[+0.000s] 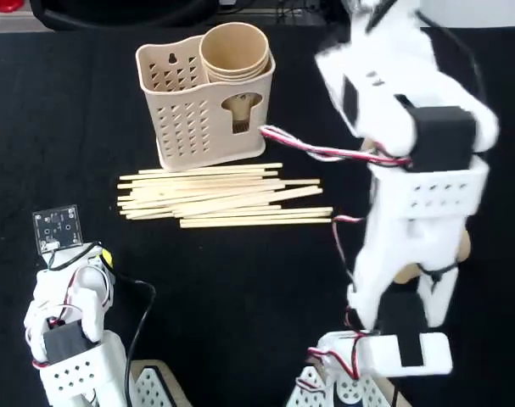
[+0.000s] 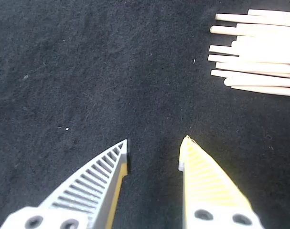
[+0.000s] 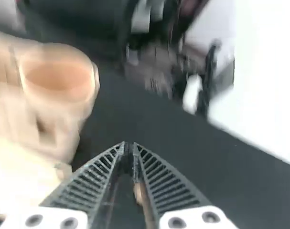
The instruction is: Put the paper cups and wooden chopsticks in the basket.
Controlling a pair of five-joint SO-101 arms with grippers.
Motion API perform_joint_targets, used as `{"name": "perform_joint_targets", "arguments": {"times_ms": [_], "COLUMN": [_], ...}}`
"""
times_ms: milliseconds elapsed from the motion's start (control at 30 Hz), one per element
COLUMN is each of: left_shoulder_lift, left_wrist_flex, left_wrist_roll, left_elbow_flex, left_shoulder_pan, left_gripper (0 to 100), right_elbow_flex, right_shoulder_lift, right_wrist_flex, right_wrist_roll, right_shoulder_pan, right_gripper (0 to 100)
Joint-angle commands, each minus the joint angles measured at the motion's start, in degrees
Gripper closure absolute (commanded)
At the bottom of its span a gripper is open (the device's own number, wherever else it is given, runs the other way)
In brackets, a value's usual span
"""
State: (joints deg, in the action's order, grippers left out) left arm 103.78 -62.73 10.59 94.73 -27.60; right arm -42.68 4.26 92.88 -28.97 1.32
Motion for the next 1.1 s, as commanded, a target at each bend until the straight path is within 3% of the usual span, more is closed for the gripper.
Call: {"name": "perform_joint_targets", "arguments": {"times_ms": [0, 200, 367, 533, 867, 1067], "left_shoulder_lift": [0.18, 0.18, 0.18, 0.18, 0.18, 0.18], "left_wrist_flex": [-0.09, -0.09, -0.09, -0.09, -0.09, -0.09], "left_wrist_roll": [0.35, 0.35, 0.35, 0.35, 0.35, 0.35], "left_elbow_flex": [-0.57, -0.57, -0.57, -0.57, -0.57, -0.57], "left_shoulder_pan": [0.75, 0.75, 0.75, 0.75, 0.75, 0.75], "left_gripper": [81, 81, 81, 81, 81, 81], "right_elbow_flex": [5.67, 20.35, 31.96, 45.67, 80.13, 103.6], "right_shoulder_lift": [1.71, 2.15, 6.37, 24.04, 57.8, 73.8], "right_wrist_flex": [3.52, 3.6, 7.82, 7.82, 5.8, -6.68], "right_wrist_roll": [-8.18, -17.41, -29.63, -44.48, -47.03, -47.21], "right_shoulder_pan": [-7.65, -14.59, -21.45, -28.13, -29.71, -34.9], "right_gripper": [97.6, 73.8, 75.0, 73.4, 68.7, 68.7]}}
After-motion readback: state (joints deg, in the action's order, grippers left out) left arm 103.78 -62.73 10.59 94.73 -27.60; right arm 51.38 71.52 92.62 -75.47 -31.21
